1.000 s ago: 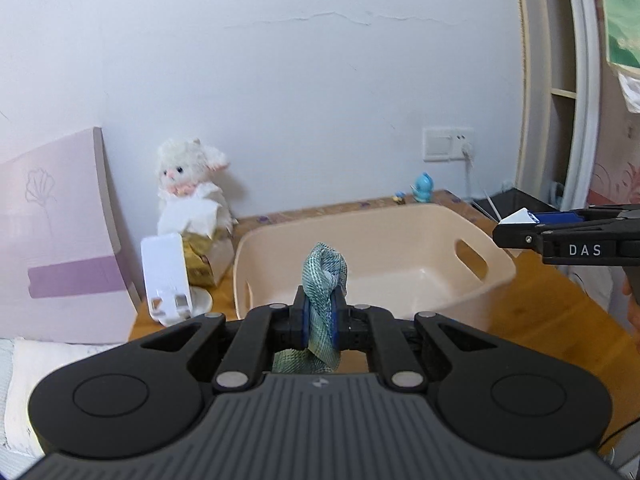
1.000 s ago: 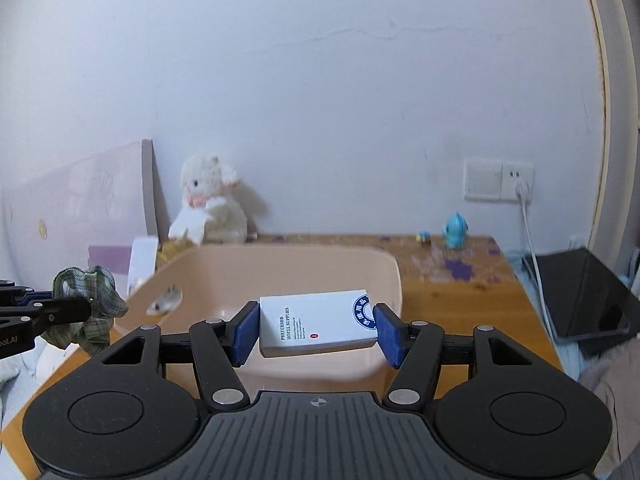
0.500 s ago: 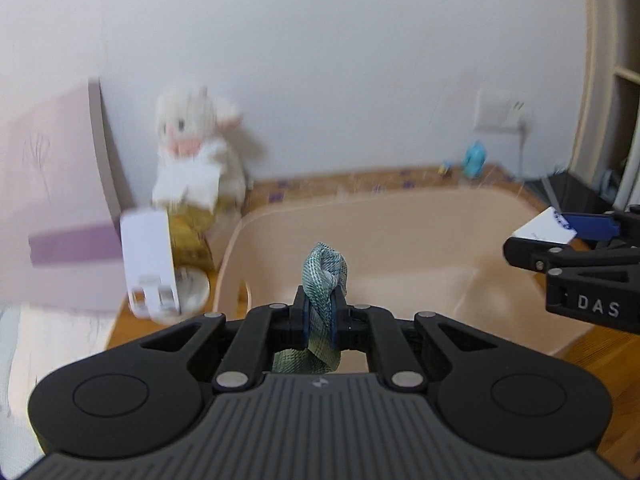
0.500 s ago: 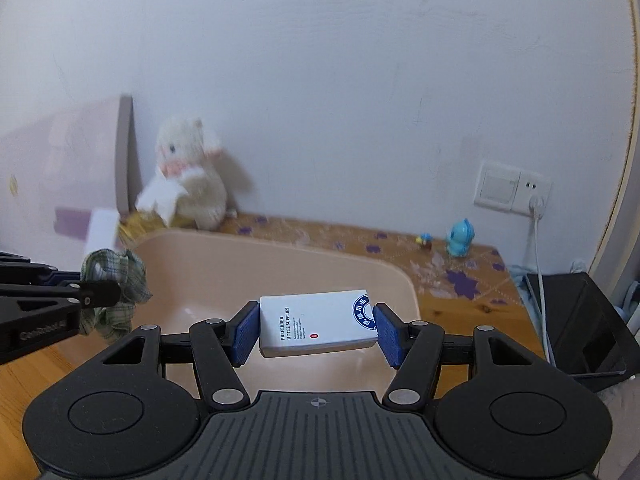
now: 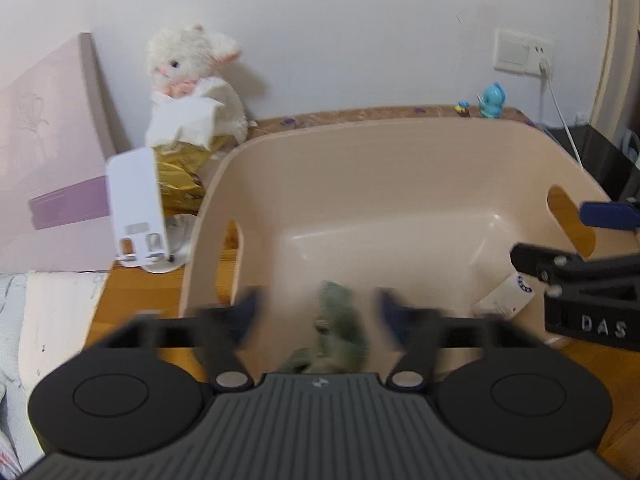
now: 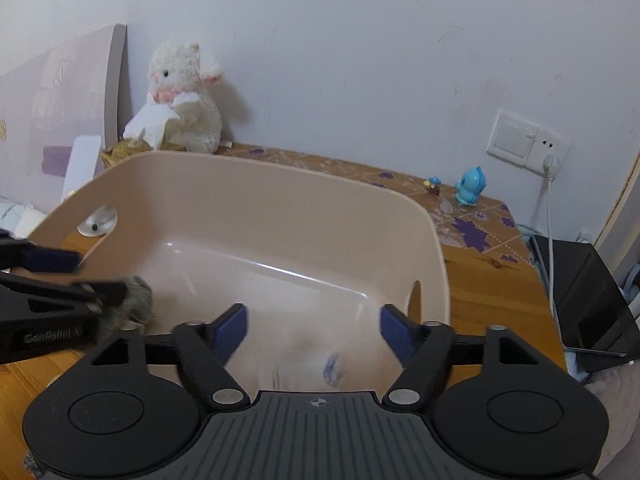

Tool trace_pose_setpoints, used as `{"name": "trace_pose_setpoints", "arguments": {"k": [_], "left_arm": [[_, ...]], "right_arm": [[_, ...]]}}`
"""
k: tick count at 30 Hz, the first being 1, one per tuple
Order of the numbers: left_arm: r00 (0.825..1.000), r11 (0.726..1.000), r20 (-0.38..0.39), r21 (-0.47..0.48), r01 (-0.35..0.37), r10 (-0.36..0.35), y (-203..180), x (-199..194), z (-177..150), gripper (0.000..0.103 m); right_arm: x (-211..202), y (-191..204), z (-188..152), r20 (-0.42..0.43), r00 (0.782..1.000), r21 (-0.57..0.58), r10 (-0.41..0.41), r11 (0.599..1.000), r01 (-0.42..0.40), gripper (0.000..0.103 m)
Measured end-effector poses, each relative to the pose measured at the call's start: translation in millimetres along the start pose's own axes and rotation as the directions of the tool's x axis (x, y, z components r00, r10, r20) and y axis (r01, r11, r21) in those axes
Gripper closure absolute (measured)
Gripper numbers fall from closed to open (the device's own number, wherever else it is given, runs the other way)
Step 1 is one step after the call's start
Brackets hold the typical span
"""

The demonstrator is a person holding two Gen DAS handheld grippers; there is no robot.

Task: Organize objects
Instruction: 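Carry both items over the beige bin and open both tools to drop them, then withdraw both tools from the bin back toward the remaining items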

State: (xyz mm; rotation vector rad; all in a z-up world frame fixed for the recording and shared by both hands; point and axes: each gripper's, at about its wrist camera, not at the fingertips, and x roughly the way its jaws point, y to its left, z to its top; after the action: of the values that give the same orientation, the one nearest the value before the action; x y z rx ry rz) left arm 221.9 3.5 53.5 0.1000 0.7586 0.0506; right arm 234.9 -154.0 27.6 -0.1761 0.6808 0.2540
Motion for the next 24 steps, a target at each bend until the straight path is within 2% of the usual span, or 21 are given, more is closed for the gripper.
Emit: {"name": "trace_pose_setpoints", "arguments": {"k": [1,3,9,16,19,24], "left_arm": [[1.000,1.000,0.023,-0.010,0.000,0.000,2,-6,1,0.012],[0.999,1.000,0.045,-0.020,-0.006,0.007,4,-20,3,0.012],[0.998,0.998,0.044,-0.039,-0.043,0.044,11,-50,-4,0.009],[0.996,0.994,0.018,-0.066,-0.087,0.088,18,-77,-33,0.006],[0.994,0.990,0.015,-0.089,-0.109,0.111,19,-85,-50,0.006],[0.995,0.989,-0.022,-0.105,-0.102,0.100,17,-86,-76,0.006]], "right_arm": [[-7,-2,0,0.011,1.000,0.005,0.000,1.000,0.000,0.017],[-18,-6,0,0.029,1.000,0.017,0.003,1.000,-0.004,0.008],[-56,-13,-9,0.065,0.998,0.033,0.001,0.999,-0.003,0.000],[-89,-3,-38,0.055,0.998,-0.010,-0.005,1.000,0.006,0.000],[-92,2,-55,0.038,0.999,-0.026,-0.010,1.000,0.011,0.000],[-84,3,-87,-0.028,1.000,-0.027,0.001,1.000,-0.002,0.000]]}}
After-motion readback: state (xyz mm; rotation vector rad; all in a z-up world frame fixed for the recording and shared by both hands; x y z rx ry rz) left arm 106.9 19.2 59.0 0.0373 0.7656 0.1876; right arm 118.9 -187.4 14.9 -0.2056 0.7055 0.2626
